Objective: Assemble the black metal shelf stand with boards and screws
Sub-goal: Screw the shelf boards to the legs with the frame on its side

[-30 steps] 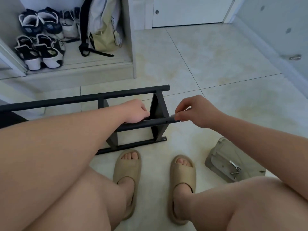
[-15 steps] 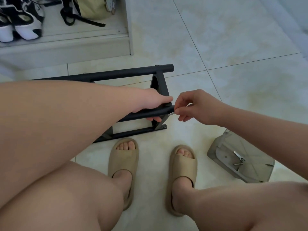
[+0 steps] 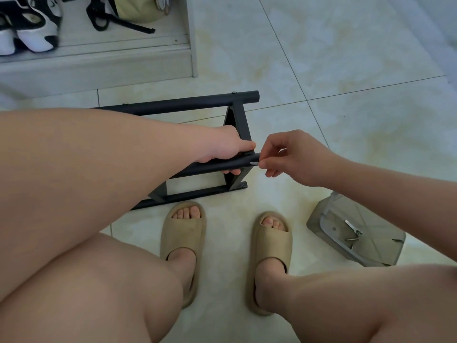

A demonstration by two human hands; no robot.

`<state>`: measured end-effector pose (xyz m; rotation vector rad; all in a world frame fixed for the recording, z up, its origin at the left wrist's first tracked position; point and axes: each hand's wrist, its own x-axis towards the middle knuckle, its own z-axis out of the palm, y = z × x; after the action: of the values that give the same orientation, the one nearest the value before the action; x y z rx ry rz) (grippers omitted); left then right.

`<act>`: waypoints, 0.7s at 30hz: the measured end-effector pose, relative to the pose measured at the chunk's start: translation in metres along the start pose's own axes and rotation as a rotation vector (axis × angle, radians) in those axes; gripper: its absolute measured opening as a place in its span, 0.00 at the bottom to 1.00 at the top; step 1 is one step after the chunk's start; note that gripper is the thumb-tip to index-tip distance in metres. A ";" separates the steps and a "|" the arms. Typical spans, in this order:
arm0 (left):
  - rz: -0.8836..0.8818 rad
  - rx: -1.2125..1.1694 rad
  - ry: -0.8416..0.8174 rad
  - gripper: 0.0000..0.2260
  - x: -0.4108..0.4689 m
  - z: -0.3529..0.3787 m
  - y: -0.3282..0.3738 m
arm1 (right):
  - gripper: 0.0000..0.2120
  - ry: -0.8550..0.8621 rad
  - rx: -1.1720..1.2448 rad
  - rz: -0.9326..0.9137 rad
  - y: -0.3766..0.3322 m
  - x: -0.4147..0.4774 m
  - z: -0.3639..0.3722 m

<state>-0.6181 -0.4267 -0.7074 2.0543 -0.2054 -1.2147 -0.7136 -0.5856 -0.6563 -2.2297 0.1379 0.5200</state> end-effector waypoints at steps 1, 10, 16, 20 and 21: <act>-0.002 -0.001 0.000 0.18 0.000 0.000 0.000 | 0.05 0.000 -0.025 -0.005 -0.001 -0.001 0.001; 0.000 -0.043 -0.025 0.19 0.000 -0.001 0.001 | 0.08 0.024 -0.217 -0.084 -0.004 0.004 0.016; -0.014 -0.094 -0.057 0.18 -0.003 -0.004 0.001 | 0.09 0.100 -0.119 -0.006 0.000 0.007 0.027; -0.033 -0.119 -0.072 0.17 -0.004 -0.006 0.000 | 0.07 0.123 -0.003 0.066 0.002 0.006 0.028; -0.041 -0.126 -0.073 0.16 -0.005 -0.007 0.000 | 0.06 0.128 0.030 0.086 0.002 0.005 0.029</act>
<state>-0.6146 -0.4211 -0.7019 1.9164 -0.1186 -1.2952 -0.7185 -0.5647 -0.6767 -2.2353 0.3075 0.4179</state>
